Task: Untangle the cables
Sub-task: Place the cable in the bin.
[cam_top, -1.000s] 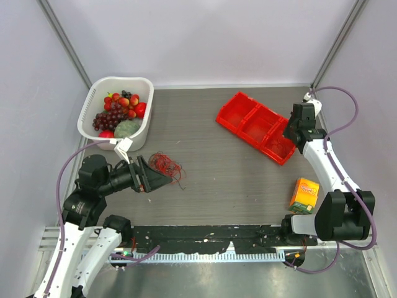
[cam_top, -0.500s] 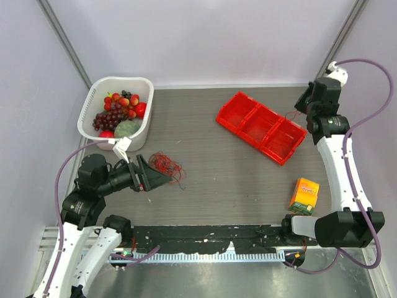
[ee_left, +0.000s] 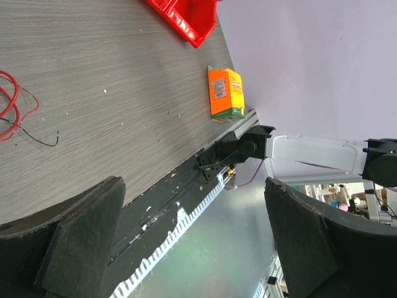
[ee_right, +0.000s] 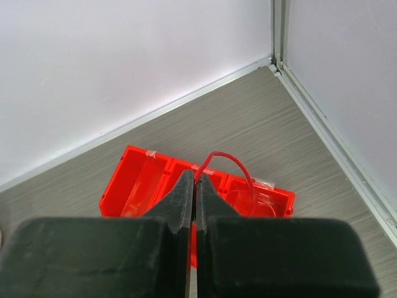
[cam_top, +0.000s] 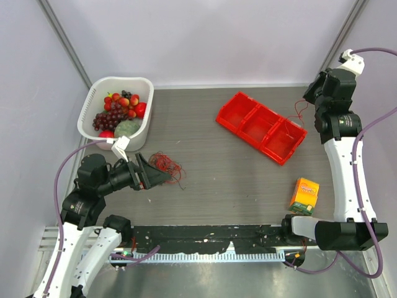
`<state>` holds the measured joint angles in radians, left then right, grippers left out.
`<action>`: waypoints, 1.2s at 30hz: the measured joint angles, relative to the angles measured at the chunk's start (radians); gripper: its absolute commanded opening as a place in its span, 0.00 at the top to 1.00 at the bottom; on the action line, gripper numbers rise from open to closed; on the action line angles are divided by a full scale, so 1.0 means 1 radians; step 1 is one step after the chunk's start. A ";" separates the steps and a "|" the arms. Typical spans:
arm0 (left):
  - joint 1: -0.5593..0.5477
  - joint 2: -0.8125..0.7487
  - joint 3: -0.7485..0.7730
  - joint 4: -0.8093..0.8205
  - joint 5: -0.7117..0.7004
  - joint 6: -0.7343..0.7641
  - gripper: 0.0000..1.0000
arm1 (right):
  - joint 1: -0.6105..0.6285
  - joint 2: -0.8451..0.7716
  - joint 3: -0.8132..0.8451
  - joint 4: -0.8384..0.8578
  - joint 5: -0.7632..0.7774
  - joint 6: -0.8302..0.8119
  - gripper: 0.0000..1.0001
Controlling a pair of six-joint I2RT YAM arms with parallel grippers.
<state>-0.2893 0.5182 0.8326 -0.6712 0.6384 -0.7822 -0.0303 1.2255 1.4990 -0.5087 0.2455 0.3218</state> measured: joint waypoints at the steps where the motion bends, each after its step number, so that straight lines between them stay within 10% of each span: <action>1: 0.000 0.000 0.000 0.000 -0.001 0.000 0.01 | 0.000 0.000 0.000 0.000 0.004 -0.002 0.99; 28: 0.000 0.000 -0.035 -0.001 -0.009 0.005 0.01 | -0.016 0.118 -0.514 0.204 -0.079 0.177 0.99; 36: 0.000 0.008 -0.069 -0.001 -0.011 0.006 0.01 | -0.039 0.384 -0.465 0.279 -0.072 0.154 0.99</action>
<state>-0.2893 0.5259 0.7639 -0.6720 0.6273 -0.7761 -0.0696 1.6096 1.0340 -0.2298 0.1734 0.4763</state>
